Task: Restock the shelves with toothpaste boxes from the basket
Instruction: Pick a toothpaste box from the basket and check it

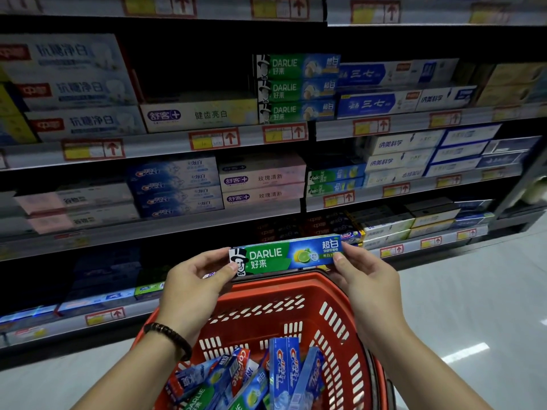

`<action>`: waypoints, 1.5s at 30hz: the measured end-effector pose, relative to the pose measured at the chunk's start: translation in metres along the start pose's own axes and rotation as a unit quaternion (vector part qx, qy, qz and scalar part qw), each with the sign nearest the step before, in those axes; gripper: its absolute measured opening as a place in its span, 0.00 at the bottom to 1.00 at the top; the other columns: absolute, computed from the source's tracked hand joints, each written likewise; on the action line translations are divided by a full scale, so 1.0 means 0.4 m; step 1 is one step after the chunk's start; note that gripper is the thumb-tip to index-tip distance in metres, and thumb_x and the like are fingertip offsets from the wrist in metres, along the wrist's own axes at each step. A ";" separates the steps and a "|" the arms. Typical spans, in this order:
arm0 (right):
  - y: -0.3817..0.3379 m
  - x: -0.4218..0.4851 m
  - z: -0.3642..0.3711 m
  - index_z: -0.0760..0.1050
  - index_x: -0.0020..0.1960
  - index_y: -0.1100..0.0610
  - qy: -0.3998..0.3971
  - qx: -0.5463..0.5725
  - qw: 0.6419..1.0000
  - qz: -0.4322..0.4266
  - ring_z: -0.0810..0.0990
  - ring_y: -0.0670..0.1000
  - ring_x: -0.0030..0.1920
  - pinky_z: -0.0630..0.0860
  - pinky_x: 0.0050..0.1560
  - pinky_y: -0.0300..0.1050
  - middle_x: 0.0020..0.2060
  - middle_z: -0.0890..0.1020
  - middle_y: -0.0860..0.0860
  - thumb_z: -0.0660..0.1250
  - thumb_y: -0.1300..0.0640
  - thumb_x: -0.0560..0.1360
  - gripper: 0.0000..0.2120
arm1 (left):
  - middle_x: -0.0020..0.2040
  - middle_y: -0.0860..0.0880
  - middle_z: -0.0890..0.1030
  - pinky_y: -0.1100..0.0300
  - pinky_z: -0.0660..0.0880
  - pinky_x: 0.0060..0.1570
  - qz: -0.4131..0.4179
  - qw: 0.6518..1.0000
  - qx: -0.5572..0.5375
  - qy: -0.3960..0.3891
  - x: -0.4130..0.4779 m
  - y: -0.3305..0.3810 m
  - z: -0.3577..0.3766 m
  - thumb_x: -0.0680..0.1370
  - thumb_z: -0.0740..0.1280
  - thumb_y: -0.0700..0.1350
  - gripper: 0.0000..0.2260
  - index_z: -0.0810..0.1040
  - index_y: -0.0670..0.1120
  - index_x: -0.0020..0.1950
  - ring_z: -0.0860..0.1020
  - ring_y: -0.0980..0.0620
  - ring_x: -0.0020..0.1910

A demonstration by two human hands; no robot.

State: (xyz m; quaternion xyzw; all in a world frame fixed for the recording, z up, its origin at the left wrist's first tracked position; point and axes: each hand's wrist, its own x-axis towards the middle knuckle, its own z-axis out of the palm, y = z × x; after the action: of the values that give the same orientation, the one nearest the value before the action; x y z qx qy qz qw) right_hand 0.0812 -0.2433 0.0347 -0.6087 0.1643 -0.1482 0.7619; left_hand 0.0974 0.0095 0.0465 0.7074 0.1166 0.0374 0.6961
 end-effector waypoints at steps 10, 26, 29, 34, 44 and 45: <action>0.011 0.003 -0.005 0.85 0.60 0.46 0.020 -0.071 0.996 -0.041 0.88 0.48 0.50 0.85 0.55 0.52 0.47 0.89 0.47 0.75 0.61 0.79 0.13 | 0.50 0.48 0.87 0.53 0.83 0.48 -0.018 0.999 -0.049 -0.002 0.004 -0.002 -0.003 0.77 0.76 0.44 0.05 0.89 0.53 0.50 0.86 0.48 0.51; -0.017 -0.023 0.006 0.85 0.53 0.52 -0.007 -0.038 0.999 -0.038 0.89 0.50 0.45 0.84 0.38 0.42 0.44 0.89 0.49 0.76 0.53 0.77 0.06 | 0.50 0.46 0.88 0.56 0.82 0.55 0.005 0.996 -0.092 0.012 -0.006 0.021 -0.004 0.76 0.75 0.36 0.10 0.86 0.45 0.56 0.87 0.48 0.53; -0.020 -0.027 0.007 0.85 0.53 0.53 -0.004 -0.045 0.998 -0.042 0.89 0.52 0.44 0.85 0.40 0.47 0.42 0.89 0.51 0.77 0.53 0.76 0.07 | 0.49 0.47 0.89 0.55 0.82 0.57 0.011 0.996 -0.088 0.021 -0.006 0.022 -0.001 0.76 0.76 0.42 0.08 0.87 0.44 0.54 0.87 0.51 0.52; -0.027 -0.027 0.008 0.85 0.51 0.54 0.001 -0.041 0.999 -0.030 0.89 0.55 0.45 0.86 0.48 0.57 0.42 0.89 0.53 0.80 0.52 0.74 0.10 | 0.48 0.48 0.89 0.52 0.80 0.58 0.022 0.996 -0.080 0.028 -0.016 0.025 0.011 0.72 0.76 0.50 0.12 0.89 0.43 0.50 0.87 0.51 0.51; -0.032 -0.028 0.006 0.85 0.52 0.56 0.000 -0.035 0.999 -0.027 0.89 0.49 0.45 0.83 0.36 0.39 0.43 0.89 0.51 0.78 0.56 0.76 0.07 | 0.48 0.48 0.89 0.49 0.81 0.59 0.023 0.997 -0.060 0.032 -0.013 0.020 0.006 0.75 0.77 0.42 0.05 0.89 0.45 0.49 0.87 0.51 0.51; -0.030 -0.027 0.005 0.85 0.52 0.56 -0.001 -0.029 0.999 -0.021 0.89 0.50 0.46 0.83 0.36 0.40 0.44 0.89 0.51 0.78 0.56 0.75 0.07 | 0.48 0.48 0.89 0.49 0.81 0.60 0.020 0.998 -0.056 0.030 -0.012 0.019 0.005 0.75 0.77 0.42 0.05 0.89 0.45 0.50 0.87 0.50 0.51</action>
State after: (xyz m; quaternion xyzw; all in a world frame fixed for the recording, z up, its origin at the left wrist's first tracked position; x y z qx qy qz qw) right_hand 0.0720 -0.2397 0.0476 -0.6338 0.1551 -0.1591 0.7409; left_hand 0.0941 0.0066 0.0544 0.6678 0.1209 0.0797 0.7301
